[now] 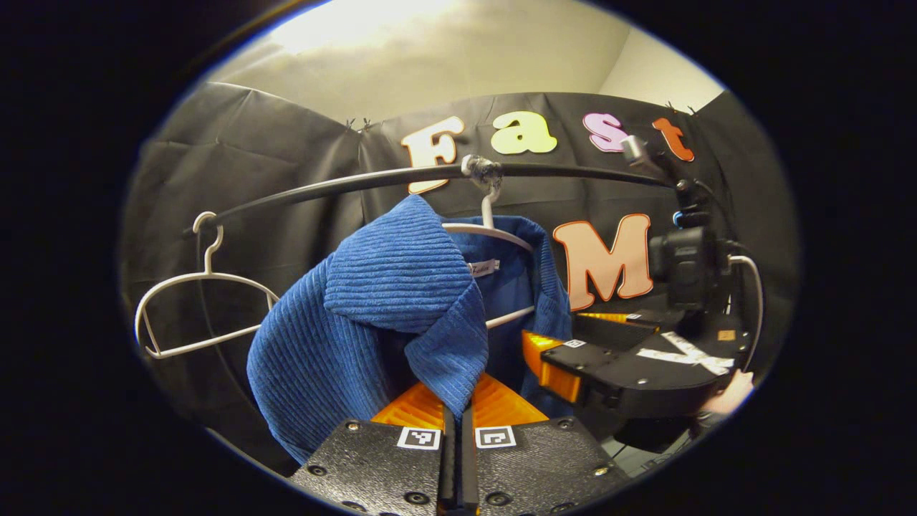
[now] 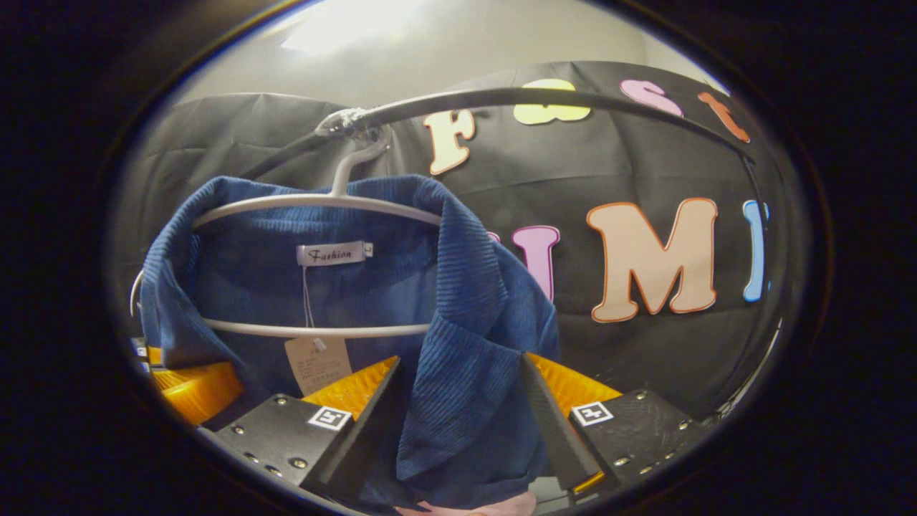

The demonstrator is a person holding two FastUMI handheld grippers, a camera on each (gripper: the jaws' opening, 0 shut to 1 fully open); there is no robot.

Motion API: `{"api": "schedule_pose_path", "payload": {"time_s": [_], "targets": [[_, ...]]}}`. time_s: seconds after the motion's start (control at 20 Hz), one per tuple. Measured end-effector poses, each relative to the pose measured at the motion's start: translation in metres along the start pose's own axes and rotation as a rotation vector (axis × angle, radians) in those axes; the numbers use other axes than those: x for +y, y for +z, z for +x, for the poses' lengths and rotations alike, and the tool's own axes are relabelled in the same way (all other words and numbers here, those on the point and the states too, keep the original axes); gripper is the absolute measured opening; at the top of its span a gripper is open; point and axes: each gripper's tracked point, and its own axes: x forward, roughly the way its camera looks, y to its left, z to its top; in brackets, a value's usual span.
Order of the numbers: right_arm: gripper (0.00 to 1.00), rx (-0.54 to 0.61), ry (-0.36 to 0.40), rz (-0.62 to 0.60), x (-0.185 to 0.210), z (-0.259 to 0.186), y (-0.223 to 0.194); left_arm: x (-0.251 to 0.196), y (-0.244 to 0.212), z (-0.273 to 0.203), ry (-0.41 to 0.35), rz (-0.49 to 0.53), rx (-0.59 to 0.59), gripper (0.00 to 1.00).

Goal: Grasp the clothes on the hanger with both hands and then place them into the laundry hamper below.

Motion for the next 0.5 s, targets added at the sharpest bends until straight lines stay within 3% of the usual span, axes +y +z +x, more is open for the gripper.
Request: {"api": "schedule_pose_path", "payload": {"time_s": [0.2,0.35,0.4,0.5], "targets": [[0.94,0.053,-0.039,-0.024,-0.006,0.013,-0.019,0.008,0.013,-0.009,0.032,-0.003,-0.023,0.04],[0.67,0.078,-0.073,-0.040,-0.019,0.016,-0.027,0.019,0.023,-0.016,0.073,0.002,-0.044,0.04],[0.68,0.082,-0.090,-0.051,-0.021,0.021,-0.031,0.022,0.027,-0.019,0.087,0.004,-0.052,0.04],[0.39,0.081,-0.115,-0.061,-0.033,0.014,-0.024,0.029,0.034,-0.023,0.117,0.003,-0.063,0.02]]}}
